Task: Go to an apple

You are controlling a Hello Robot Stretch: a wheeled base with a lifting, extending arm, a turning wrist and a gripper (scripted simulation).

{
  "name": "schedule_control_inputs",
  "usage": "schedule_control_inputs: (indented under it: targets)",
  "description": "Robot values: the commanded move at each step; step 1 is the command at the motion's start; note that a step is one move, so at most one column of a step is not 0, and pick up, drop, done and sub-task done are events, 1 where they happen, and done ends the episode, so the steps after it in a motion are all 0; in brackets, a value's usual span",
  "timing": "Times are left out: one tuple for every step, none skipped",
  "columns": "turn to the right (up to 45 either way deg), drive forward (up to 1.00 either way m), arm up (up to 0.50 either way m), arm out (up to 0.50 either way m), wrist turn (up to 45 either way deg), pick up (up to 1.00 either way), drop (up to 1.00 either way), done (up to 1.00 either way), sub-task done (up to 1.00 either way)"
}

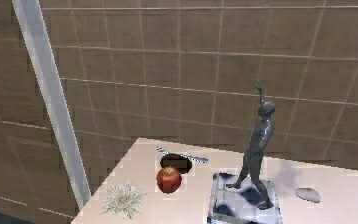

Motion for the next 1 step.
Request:
schedule_control_inputs:
  targets:
    - [0.0, 0.0, 0.0, 0.0, 0.0, 0.0, 0.0, 1.0, 0.0]
